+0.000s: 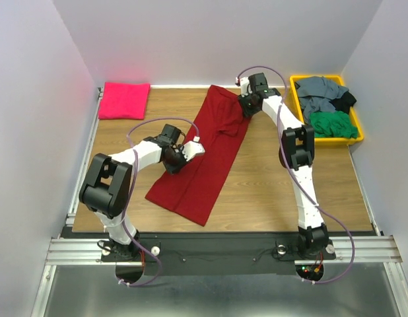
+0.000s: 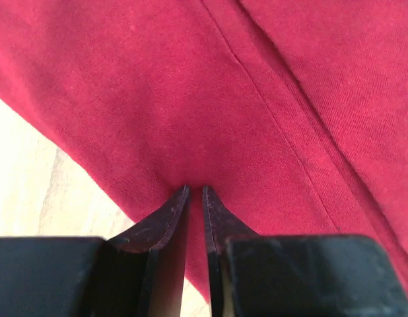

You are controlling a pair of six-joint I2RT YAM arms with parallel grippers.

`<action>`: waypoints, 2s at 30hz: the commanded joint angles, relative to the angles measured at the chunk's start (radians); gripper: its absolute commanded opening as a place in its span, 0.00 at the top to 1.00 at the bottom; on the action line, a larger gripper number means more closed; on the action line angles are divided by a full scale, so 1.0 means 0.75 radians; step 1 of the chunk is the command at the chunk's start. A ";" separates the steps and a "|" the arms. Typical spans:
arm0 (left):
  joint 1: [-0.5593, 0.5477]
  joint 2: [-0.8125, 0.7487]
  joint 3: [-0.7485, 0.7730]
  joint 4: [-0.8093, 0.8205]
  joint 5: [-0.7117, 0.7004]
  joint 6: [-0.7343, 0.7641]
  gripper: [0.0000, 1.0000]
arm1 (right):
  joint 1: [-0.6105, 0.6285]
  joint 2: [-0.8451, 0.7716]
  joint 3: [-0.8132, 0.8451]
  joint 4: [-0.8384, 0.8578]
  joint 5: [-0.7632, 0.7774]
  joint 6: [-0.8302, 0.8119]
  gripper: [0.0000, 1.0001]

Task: Fold and stack the t-shirts
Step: Fold the tshirt

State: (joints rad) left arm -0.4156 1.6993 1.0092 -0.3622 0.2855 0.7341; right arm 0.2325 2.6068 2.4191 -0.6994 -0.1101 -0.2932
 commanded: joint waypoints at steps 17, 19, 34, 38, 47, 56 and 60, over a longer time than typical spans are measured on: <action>-0.558 -0.049 -0.014 -0.181 0.237 -0.197 0.78 | 0.009 -0.625 -0.581 -0.012 -0.225 0.031 0.44; -0.563 -0.045 0.031 -0.206 0.328 -0.220 0.76 | 0.011 -0.623 -0.599 -0.029 -0.307 0.055 0.44; -0.256 -0.519 -0.030 -0.016 0.495 -0.439 0.58 | 0.089 -0.289 -0.466 -0.070 -0.447 0.284 0.71; -0.148 -0.568 -0.045 0.084 0.466 -0.537 0.56 | 0.103 -0.141 -0.373 -0.068 -0.308 0.331 0.74; 0.033 -0.478 -0.020 0.102 0.370 -0.592 0.56 | 0.101 0.120 -0.005 0.039 -0.160 0.354 0.72; 0.118 -0.199 0.171 0.203 0.284 -0.639 0.56 | 0.103 0.098 0.023 0.139 -0.123 0.348 0.55; 0.123 0.006 0.349 0.244 0.288 -0.690 0.57 | 0.101 -0.051 -0.071 0.145 -0.254 0.350 0.42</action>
State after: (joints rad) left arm -0.3283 1.6135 1.1347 -0.2581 0.5003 0.2592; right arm 0.3157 2.6404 2.4233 -0.5785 -0.2878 -0.0196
